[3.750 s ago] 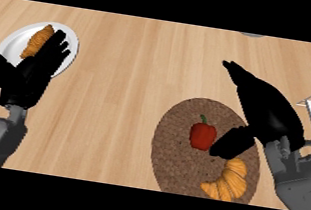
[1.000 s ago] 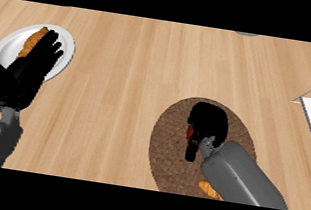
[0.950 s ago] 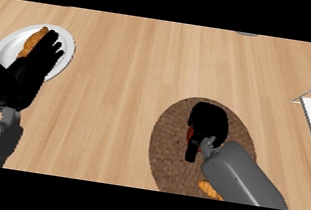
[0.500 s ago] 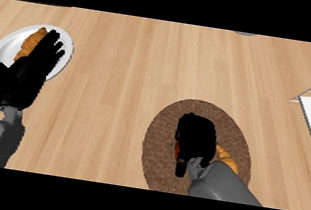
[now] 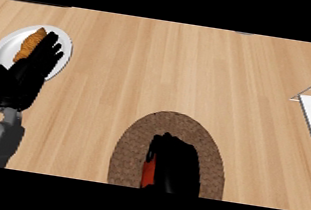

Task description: Pick the bell pepper from the placemat and place it in the tiered shelf

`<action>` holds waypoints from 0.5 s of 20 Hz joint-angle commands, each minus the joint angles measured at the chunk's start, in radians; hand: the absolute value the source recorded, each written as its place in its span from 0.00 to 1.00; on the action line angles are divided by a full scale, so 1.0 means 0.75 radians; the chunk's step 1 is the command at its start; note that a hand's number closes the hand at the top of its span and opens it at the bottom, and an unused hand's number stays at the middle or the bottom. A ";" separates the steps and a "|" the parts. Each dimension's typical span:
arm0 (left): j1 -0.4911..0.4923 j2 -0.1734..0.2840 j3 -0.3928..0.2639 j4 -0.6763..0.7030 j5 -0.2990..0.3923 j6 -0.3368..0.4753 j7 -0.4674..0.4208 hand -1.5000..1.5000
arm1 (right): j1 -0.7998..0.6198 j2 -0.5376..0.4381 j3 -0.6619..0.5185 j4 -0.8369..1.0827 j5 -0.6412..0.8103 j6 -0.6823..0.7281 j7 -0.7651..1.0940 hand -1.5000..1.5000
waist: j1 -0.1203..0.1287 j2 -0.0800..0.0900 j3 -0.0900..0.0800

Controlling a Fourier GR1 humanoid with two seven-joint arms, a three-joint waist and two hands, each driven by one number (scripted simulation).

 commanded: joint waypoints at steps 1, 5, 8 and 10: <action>0.015 -0.017 -0.030 -0.027 -0.022 0.009 0.006 0.50 | -0.037 0.034 -0.018 -0.230 0.080 -0.196 0.129 1.00 | -0.002 -0.006 0.002; -0.039 -0.008 -0.007 -0.016 -0.021 0.029 0.045 0.50 | -0.131 0.034 -0.081 -0.428 0.226 -0.158 0.201 1.00 | -0.009 -0.005 0.001; -0.018 0.017 0.018 0.021 -0.004 -0.017 0.012 0.50 | -0.168 0.035 -0.117 -0.633 0.310 -0.002 0.297 1.00 | -0.011 -0.003 -0.001; -0.041 0.010 0.009 0.000 -0.021 0.007 0.034 0.50 | -0.193 0.035 -0.239 -0.740 0.321 0.140 0.298 1.00 | -0.014 -0.002 -0.001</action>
